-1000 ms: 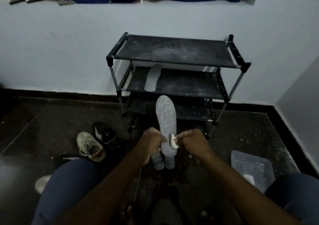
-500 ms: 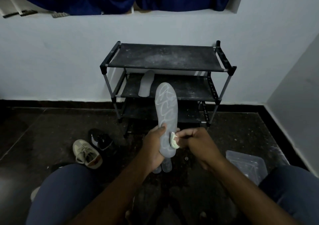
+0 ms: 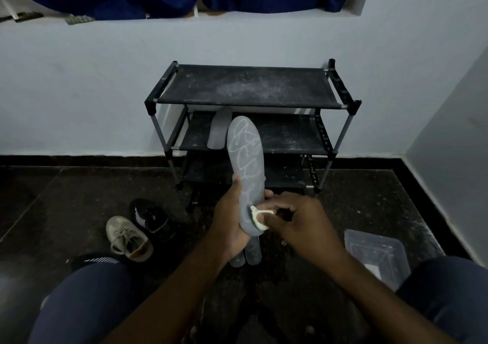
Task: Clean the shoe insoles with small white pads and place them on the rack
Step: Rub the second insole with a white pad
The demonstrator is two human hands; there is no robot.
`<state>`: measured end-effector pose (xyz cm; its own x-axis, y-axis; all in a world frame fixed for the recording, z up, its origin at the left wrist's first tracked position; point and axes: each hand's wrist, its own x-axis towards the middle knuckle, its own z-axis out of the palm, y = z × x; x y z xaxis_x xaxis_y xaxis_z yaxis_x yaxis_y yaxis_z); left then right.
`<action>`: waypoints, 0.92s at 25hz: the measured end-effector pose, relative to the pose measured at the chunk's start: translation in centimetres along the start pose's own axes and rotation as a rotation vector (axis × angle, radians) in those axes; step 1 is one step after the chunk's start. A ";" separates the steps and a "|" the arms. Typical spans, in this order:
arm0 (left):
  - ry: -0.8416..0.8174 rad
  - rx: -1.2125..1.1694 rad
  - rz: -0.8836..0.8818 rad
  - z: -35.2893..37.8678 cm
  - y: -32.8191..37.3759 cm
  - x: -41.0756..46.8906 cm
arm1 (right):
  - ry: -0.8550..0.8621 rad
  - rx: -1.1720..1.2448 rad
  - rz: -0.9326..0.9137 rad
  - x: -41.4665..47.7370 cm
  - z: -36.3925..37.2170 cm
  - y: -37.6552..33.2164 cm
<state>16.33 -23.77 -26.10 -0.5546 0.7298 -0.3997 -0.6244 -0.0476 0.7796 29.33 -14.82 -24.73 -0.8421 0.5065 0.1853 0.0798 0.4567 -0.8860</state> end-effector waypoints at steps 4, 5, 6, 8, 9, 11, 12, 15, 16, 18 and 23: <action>-0.060 -0.145 -0.022 0.1 0.0 0.1 | -0.038 -0.131 -0.114 -0.5 0.3 0.1; -0.094 -0.191 -0.013 -0.1 -0.1 0.0 | -0.042 -0.164 -0.138 -0.6 0.4 0.2; -0.125 -0.224 -0.003 -0.3 -0.3 0.0 | -0.042 -0.186 -0.153 -0.6 0.4 0.2; -0.144 -0.238 0.009 -0.4 -0.5 -0.1 | -0.043 -0.214 -0.171 -0.5 0.6 0.2; -0.146 -0.238 0.006 -0.3 -0.6 -0.1 | -0.047 -0.229 -0.189 -0.5 0.8 0.1; -0.146 -0.233 0.000 -0.3 -0.5 -0.2 | -0.046 -0.248 -0.224 -0.4 1.0 0.1; -0.147 -0.232 -0.001 -0.3 -0.4 -0.2 | -0.035 -0.247 -0.227 -0.4 1.0 0.1; -0.166 -0.216 -0.003 -0.1 -0.4 -0.4 | -0.004 -0.239 -0.234 -0.3 0.8 0.1; -0.167 -0.204 0.002 -0.1 -0.5 -0.4 | -0.014 -0.240 -0.243 -0.3 0.9 -0.1; -0.147 -0.198 0.016 0.0 -0.3 -0.5 | -0.055 -0.239 -0.263 -0.4 1.0 -0.5; -0.148 -0.168 0.021 0.2 -0.3 -0.9 | -0.045 -0.257 -0.263 -0.1 0.3 -0.7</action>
<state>17.10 -24.22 -25.86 -0.4895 0.8190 -0.2993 -0.7034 -0.1680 0.6907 29.20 -15.42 -24.29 -0.8737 0.3172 0.3689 -0.0161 0.7390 -0.6735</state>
